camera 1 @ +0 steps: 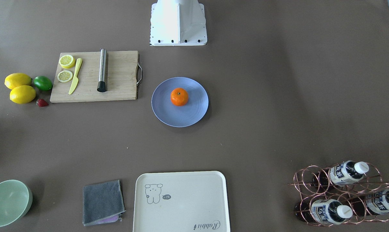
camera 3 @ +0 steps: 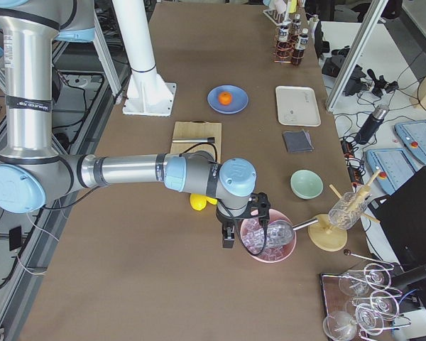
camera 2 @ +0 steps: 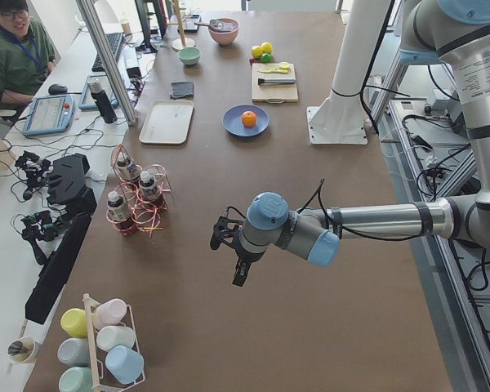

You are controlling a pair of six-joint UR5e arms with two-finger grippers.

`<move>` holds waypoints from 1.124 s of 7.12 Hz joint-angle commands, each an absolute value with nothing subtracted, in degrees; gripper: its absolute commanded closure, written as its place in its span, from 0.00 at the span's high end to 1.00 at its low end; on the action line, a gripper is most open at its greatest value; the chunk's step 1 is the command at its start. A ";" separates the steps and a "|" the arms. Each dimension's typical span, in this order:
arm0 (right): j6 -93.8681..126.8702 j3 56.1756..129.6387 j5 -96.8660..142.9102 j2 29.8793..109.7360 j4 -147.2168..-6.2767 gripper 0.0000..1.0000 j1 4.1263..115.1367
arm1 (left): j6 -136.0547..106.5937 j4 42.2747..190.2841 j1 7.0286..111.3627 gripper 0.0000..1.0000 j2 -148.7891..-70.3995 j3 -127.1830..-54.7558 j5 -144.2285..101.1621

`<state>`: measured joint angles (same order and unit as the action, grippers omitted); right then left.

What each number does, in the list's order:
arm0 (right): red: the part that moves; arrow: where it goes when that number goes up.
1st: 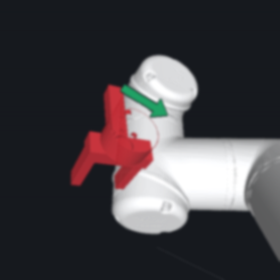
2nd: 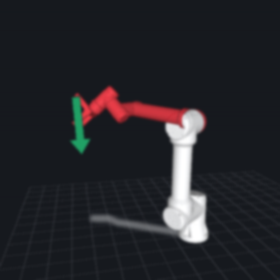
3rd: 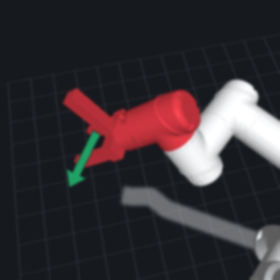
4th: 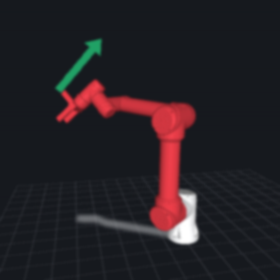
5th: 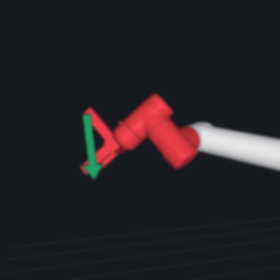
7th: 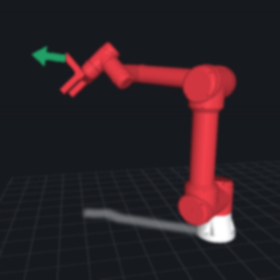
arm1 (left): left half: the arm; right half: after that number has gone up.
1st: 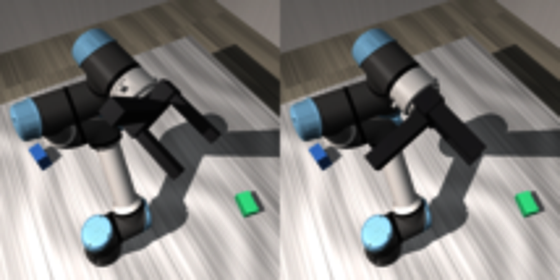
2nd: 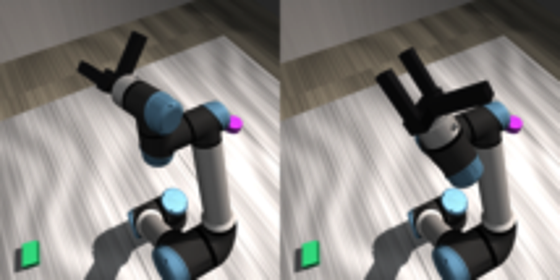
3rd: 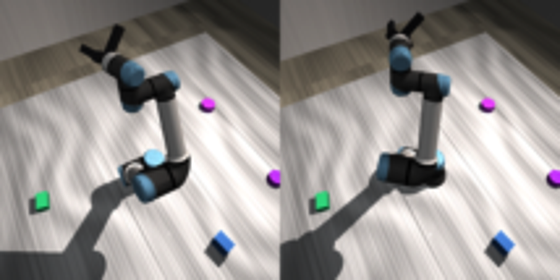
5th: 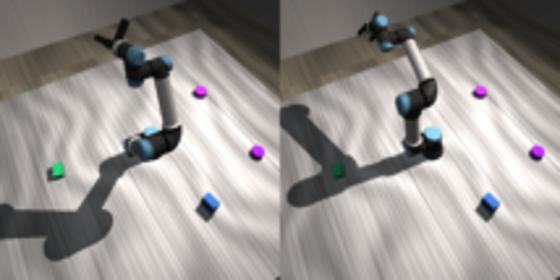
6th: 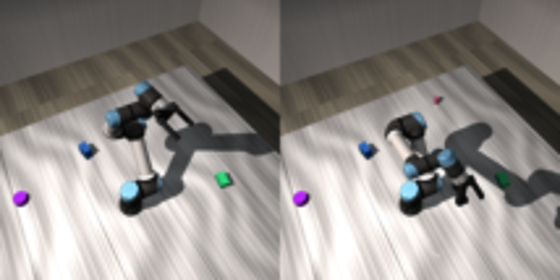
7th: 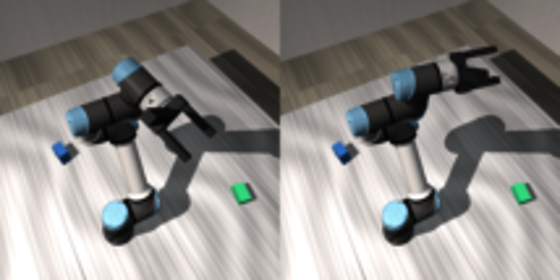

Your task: Pick orange to plate

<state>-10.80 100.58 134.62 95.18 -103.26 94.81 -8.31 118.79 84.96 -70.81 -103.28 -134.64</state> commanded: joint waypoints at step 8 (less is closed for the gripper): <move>-5.19 100.28 134.03 91.59 -103.01 1.00 95.10 | 10.55 88.51 95.19 0.98 -79.28 -106.18 -132.10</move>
<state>-5.49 100.34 134.04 92.30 -103.01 95.16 10.60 88.54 95.08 -79.73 -107.51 -132.55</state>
